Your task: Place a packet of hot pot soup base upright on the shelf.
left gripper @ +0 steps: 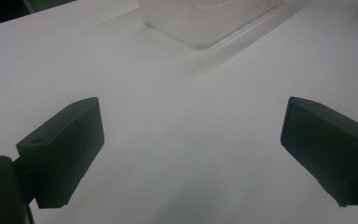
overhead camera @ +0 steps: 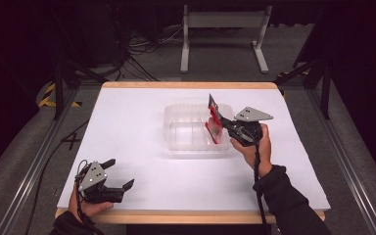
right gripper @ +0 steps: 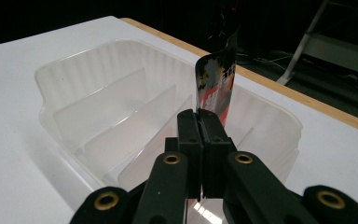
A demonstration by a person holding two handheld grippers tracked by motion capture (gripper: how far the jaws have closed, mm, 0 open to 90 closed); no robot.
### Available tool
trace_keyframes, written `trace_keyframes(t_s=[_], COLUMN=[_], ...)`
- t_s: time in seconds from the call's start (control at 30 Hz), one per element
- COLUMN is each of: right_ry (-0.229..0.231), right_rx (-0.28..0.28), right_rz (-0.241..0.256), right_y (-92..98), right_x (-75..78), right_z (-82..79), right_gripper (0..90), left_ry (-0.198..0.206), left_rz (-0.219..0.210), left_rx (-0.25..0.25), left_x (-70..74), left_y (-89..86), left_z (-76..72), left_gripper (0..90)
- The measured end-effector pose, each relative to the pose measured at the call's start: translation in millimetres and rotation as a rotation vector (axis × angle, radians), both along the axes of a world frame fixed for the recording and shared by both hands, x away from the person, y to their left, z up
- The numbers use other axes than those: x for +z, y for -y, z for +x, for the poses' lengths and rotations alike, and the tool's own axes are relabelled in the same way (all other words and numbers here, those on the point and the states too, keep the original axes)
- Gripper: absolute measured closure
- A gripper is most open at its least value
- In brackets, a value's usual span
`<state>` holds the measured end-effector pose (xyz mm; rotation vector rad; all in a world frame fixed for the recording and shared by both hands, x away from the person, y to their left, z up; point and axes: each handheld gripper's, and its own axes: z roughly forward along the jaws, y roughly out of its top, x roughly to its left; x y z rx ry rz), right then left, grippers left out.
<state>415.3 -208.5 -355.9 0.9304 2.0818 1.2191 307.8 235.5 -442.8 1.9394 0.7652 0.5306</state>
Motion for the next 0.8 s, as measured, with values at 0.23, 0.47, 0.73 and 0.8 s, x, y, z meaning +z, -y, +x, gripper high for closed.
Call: trace_keyframes(t_s=[0.23,0.47,0.73,0.8], right_ry=[-0.005,-0.015,-0.017,-0.018], right_rx=[-0.008,-0.012,-0.017,-0.015], right_rz=[-0.014,-0.027,-0.034,-0.040], right_y=[2.4,3.9,3.3,2.1], right_x=[-3.1,-4.9,-6.8,-7.0], right_z=[-2.1,-2.9,-2.8,-2.8], right_gripper=[88.7,86.5,82.3,81.2], left_ry=[0.000,-0.007,-0.009,-0.011], left_rz=[0.002,0.001,0.008,0.009], left_rx=[0.001,-0.002,-0.008,-0.012], left_x=[0.1,-0.2,-0.4,-0.6], left_y=[0.0,0.4,0.8,1.2], left_z=[-0.2,0.0,0.1,0.1], left_gripper=[6.5,6.6,6.6,6.6])
